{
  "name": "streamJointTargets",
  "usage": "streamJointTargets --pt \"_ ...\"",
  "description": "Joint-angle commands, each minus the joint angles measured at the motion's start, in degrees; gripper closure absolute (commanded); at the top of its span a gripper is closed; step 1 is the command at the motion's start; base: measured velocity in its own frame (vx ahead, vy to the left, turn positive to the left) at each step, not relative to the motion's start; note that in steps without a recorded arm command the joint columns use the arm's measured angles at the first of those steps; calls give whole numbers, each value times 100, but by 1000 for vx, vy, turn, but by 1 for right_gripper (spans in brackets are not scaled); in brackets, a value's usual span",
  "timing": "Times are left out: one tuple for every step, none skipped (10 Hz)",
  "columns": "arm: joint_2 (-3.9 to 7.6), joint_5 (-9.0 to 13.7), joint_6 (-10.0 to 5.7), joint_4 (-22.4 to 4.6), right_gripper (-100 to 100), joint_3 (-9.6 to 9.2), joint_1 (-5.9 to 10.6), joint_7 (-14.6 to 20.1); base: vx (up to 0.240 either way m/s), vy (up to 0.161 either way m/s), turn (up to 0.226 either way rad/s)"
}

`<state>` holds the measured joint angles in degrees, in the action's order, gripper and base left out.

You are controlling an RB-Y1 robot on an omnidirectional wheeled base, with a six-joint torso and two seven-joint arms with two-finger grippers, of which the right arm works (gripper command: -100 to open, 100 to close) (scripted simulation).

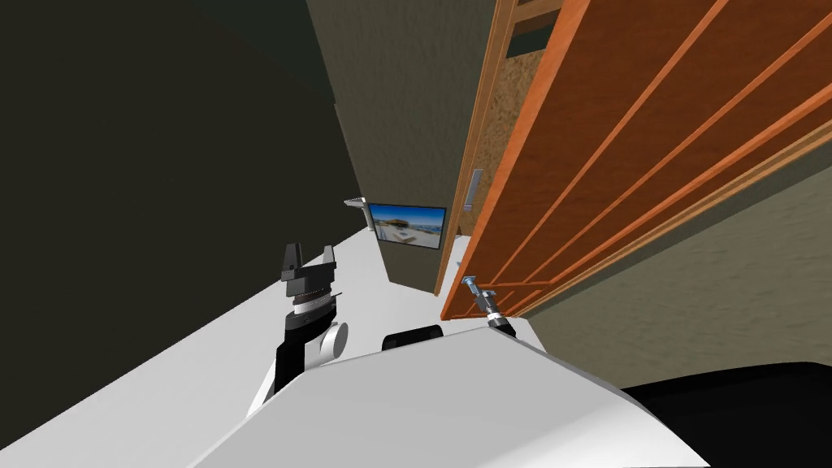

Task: Pull the door open

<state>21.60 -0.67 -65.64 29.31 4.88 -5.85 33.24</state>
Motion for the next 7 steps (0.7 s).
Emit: streamJointTargets --pt "-34 115 132 -44 100 11 136 -117 -245 -50 227" --pt "-47 148 175 -50 100 10 176 -148 -179 -42 143" --pt "-73 213 262 -62 100 7 255 -211 -154 -61 153" --pt "-112 311 390 -79 100 4 374 -306 -226 -79 332" --pt "-125 343 432 -85 100 3 413 -336 -246 -79 197" --pt "-162 436 555 -102 100 -1 526 -426 -252 -54 205" --pt "-186 495 634 -113 100 -3 599 -484 -235 -93 214"
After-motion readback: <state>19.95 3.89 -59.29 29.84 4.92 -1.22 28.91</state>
